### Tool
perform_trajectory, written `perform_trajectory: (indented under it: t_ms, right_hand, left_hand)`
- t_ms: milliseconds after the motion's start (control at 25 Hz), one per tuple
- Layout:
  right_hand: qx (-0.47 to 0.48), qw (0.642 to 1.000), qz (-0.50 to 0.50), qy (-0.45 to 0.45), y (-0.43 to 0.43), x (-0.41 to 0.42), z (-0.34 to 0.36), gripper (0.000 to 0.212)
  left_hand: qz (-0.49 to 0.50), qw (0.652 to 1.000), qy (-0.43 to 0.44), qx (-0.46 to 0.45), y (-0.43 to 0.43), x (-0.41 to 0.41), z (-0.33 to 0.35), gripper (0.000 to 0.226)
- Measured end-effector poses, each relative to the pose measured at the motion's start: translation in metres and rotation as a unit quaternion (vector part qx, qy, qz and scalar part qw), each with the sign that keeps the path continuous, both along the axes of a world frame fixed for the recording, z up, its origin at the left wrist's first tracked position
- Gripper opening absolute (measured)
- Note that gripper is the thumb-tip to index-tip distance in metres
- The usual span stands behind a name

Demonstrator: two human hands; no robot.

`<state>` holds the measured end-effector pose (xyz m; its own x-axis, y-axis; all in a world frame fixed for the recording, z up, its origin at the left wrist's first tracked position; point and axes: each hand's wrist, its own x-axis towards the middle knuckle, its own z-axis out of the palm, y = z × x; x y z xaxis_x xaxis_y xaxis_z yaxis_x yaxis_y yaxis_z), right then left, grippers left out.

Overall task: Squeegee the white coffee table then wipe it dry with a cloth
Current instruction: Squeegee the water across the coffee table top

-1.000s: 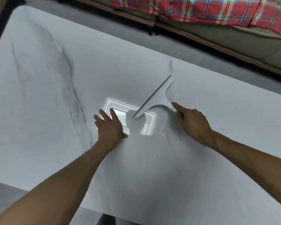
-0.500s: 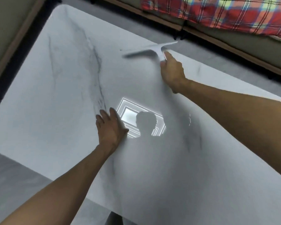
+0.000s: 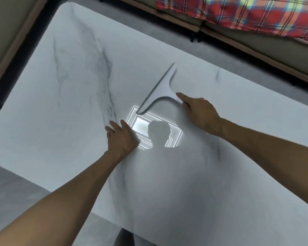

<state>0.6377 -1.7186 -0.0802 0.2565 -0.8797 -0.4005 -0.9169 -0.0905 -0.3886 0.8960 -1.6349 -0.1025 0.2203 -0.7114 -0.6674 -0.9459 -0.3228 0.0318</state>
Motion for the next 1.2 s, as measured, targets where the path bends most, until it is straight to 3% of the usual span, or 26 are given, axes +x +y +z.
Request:
perform_trajectory:
  t_ms: [160,320,480,640,720,840,1080,1200]
  right_hand:
    - [0.056,0.996,-0.047,0.057,0.084,-0.103,0.016,0.048]
    - [0.050,0.991,-0.071,0.100,0.133,-0.159,0.047,0.046]
    - [-0.030,0.989,-0.146,0.026,0.069,-0.156,0.049,0.042]
    - [-0.028,0.969,-0.244,-0.011,-0.014,-0.124,0.024,0.043]
    - [-0.031,0.971,-0.237,0.007,-0.013,-0.120,0.015,0.041]
    - [-0.035,0.978,-0.203,0.045,0.040,-0.138,0.010,0.042]
    - [0.058,0.964,-0.251,0.064,0.186,-0.179,0.040,0.045]
    - [0.085,0.955,-0.275,0.065,0.203,-0.187,0.062,0.045]
  left_hand:
    - [-0.080,0.990,0.014,-0.116,0.002,-0.040,-0.004,0.055]
    - [-0.115,0.987,0.057,-0.097,0.004,-0.105,-0.029,0.071]
    - [-0.098,0.990,0.048,-0.085,0.011,-0.124,-0.057,0.075]
    - [-0.101,0.993,0.032,-0.052,0.004,-0.122,-0.060,0.077]
    - [-0.093,0.994,0.042,-0.029,-0.002,-0.124,-0.056,0.077]
    - [-0.067,0.996,0.061,-0.025,-0.006,-0.125,-0.047,0.078]
    - [-0.040,0.996,0.077,-0.009,-0.010,-0.130,-0.029,0.075]
    - [-0.034,0.996,0.076,-0.015,-0.009,-0.129,-0.028,0.076]
